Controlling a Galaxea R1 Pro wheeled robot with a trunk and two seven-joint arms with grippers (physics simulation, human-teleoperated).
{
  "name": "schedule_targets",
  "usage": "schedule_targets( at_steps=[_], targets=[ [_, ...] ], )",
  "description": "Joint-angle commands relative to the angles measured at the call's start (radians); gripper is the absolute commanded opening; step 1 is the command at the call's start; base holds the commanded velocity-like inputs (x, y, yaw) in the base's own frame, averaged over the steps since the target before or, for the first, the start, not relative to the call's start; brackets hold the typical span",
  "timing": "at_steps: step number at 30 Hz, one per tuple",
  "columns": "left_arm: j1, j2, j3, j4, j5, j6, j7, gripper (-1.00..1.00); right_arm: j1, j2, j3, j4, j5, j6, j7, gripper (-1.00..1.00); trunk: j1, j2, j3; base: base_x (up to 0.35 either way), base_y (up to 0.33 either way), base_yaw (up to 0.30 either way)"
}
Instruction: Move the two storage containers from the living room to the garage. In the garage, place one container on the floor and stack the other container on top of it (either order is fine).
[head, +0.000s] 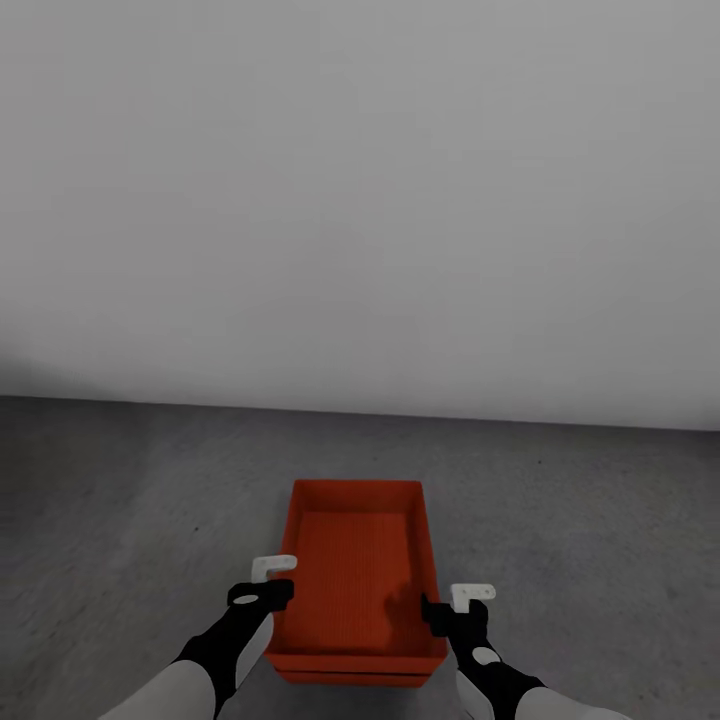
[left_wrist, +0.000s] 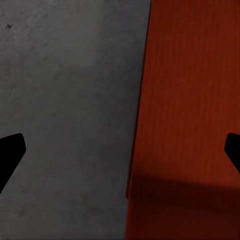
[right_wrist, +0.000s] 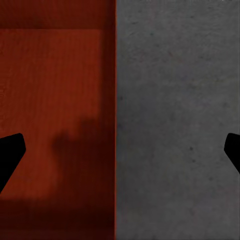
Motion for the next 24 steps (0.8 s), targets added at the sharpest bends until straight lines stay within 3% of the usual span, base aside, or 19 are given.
schedule_targets(
  at_steps=[1,24],
  targets=[
    [0.0,0.001,-0.007,-0.002,0.01,0.005,0.007,1.0,-0.001,0.0,0.009,0.001,-0.007,-0.003,-0.004,1.0,-0.004,0.007,0.002,0.0,0.0,0.0],
    [0.0,0.004,-0.004,0.003,0.011,0.004,0.007,1.0,-0.001,0.0,0.009,0.001,-0.008,-0.003,-0.004,1.0,-0.092,0.168,0.075,0.0,0.0,0.0]
  ],
)
